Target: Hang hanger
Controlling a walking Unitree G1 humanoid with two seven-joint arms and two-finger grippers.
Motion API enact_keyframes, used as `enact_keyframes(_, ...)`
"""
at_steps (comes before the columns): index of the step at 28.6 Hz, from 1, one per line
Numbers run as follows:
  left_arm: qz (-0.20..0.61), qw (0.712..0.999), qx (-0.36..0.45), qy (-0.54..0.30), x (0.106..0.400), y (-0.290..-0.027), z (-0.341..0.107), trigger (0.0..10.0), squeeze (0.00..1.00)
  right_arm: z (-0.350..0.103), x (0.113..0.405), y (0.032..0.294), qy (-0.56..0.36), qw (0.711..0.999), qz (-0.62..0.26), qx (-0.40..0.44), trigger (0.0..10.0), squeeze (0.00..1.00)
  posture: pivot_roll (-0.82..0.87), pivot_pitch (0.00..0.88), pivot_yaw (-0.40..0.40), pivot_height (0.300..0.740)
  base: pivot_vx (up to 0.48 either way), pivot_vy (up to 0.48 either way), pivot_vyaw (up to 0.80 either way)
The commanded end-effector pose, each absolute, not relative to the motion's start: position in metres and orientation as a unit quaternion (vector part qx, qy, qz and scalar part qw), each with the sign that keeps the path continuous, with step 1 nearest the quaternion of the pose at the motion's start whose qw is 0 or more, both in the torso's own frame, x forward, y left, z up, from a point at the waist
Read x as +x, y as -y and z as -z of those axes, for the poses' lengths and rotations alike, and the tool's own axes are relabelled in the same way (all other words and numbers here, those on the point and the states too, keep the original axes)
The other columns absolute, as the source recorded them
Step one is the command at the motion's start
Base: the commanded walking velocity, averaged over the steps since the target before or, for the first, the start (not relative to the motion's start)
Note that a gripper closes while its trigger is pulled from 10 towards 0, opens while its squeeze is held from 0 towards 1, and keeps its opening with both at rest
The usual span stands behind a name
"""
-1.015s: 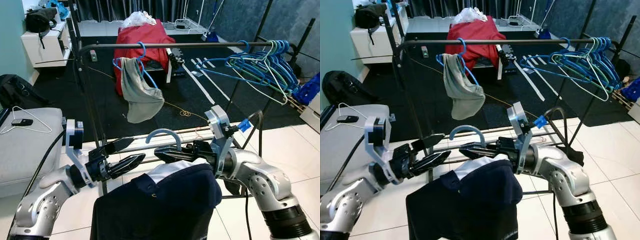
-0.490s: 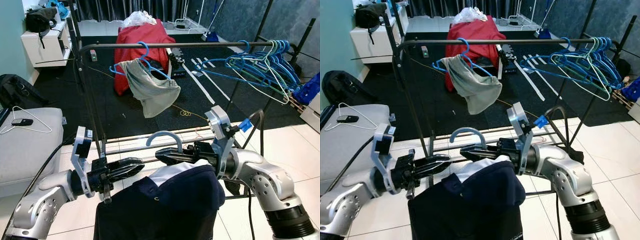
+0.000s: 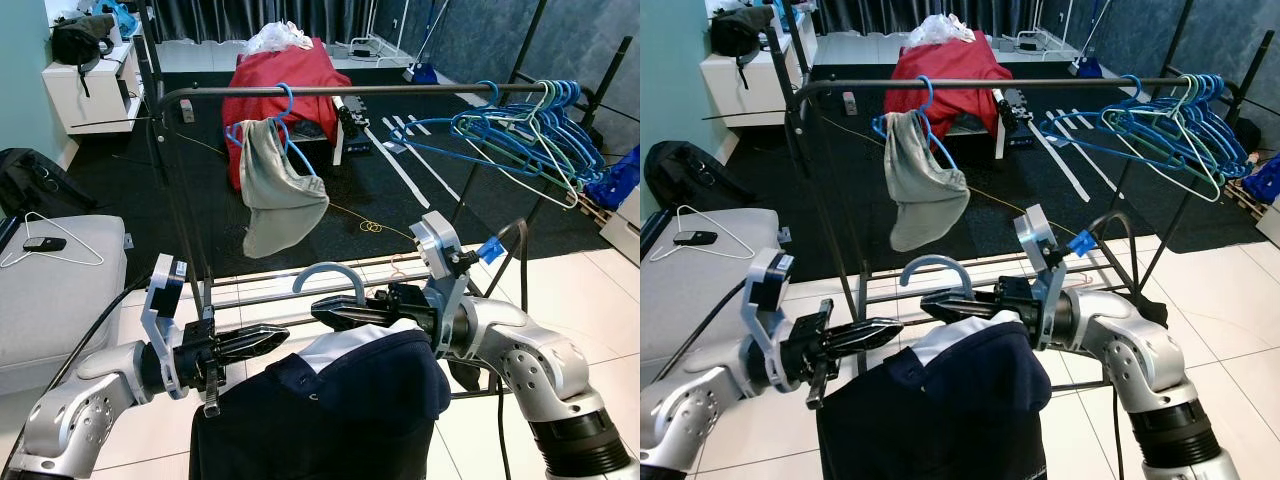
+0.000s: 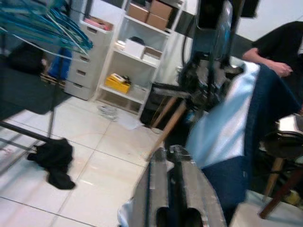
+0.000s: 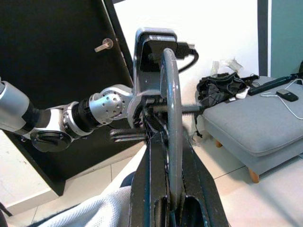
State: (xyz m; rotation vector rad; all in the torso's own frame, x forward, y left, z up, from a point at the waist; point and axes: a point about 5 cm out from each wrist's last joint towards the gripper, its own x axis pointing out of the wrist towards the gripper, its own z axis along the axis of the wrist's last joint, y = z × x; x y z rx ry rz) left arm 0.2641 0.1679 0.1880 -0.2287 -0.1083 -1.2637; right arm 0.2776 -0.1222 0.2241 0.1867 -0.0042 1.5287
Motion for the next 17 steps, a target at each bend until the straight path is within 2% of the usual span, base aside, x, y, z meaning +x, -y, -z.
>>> enact_keyframes(1, 0.570, 0.811, -0.117, 0.065, 0.269, -0.173, -0.191, 10.0, 1.00, -0.234, 0.276, 0.123, 0.023, 0.712, -0.697, 0.079, 0.0, 0.00, -0.09, 0.096, -0.032, 0.740, 0.000, 0.000, 0.00)
enact_keyframes(12, 0.600, 0.782, -0.168, -0.004, 0.251, -0.181, -0.178, 10.0, 1.00, -0.235, 0.276, 0.122, 0.025, 0.709, -0.701, 0.075, 0.0, 0.00, -0.09, 0.099, -0.033, 0.740, 0.000, 0.000, 0.00)
enact_keyframes(17, 0.604, 0.784, -0.143, 0.002, 0.251, -0.176, -0.176, 10.0, 1.00, -0.237, 0.275, 0.122, 0.024, 0.702, -0.707, 0.077, 0.0, 0.00, -0.09, 0.093, -0.037, 0.740, 0.000, 0.000, 0.00)
